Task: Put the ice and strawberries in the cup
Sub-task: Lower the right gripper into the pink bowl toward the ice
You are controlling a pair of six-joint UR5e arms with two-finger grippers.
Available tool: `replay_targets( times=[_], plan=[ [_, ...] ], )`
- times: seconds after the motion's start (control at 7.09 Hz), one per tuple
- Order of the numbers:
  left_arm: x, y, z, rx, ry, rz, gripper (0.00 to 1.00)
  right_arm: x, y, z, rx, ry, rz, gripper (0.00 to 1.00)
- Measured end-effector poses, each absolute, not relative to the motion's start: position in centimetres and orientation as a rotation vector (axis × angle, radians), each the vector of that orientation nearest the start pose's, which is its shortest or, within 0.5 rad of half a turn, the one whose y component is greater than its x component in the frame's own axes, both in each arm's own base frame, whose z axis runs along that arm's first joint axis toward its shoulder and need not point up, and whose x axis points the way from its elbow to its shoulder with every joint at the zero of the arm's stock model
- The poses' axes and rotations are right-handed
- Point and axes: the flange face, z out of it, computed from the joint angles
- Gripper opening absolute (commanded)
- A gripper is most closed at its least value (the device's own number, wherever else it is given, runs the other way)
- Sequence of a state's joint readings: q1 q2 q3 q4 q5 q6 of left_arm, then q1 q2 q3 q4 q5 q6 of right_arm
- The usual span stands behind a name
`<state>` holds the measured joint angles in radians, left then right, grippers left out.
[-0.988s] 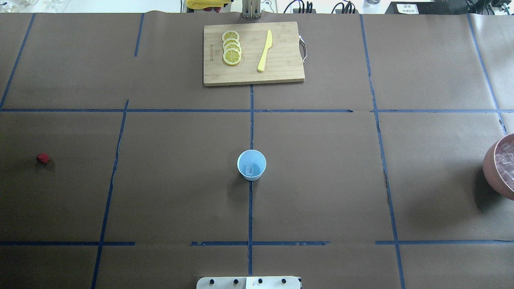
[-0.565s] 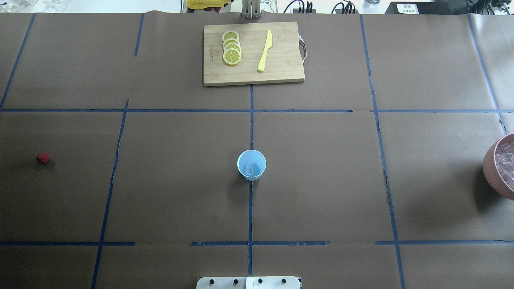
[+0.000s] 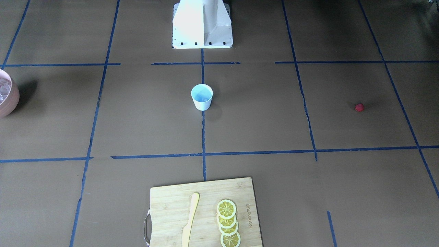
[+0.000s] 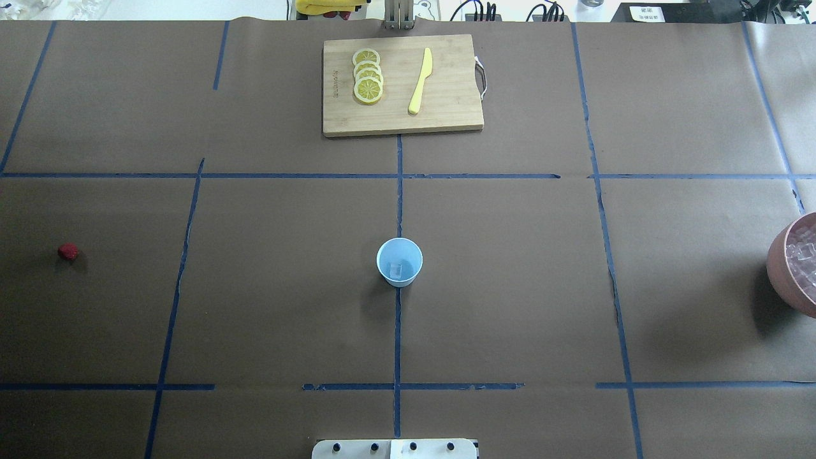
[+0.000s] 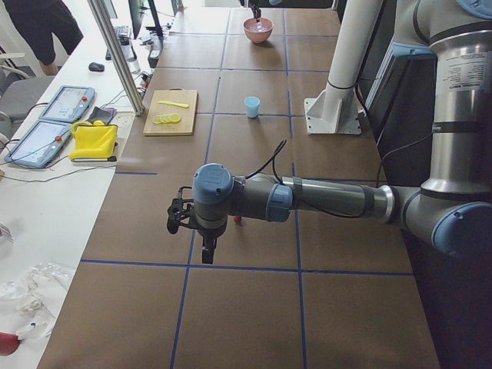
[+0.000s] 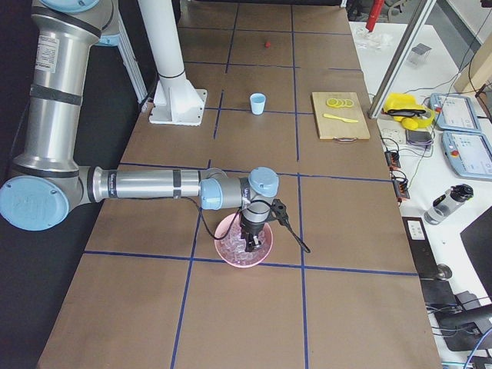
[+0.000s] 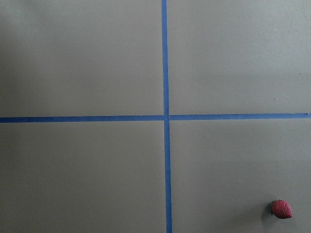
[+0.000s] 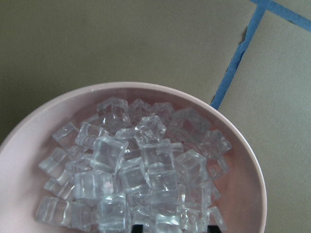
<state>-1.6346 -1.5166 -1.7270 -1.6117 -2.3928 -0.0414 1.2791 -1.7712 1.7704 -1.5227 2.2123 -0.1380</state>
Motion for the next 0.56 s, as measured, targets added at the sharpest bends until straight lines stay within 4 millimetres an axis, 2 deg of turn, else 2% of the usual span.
replay_targets(
  times=[0.56],
  plan=[
    [-8.84, -46.88, 60.04, 0.138, 0.844, -0.040, 1.00, -5.80, -41.20, 66.28, -0.029, -0.645, -0.449, 0.54]
  ],
)
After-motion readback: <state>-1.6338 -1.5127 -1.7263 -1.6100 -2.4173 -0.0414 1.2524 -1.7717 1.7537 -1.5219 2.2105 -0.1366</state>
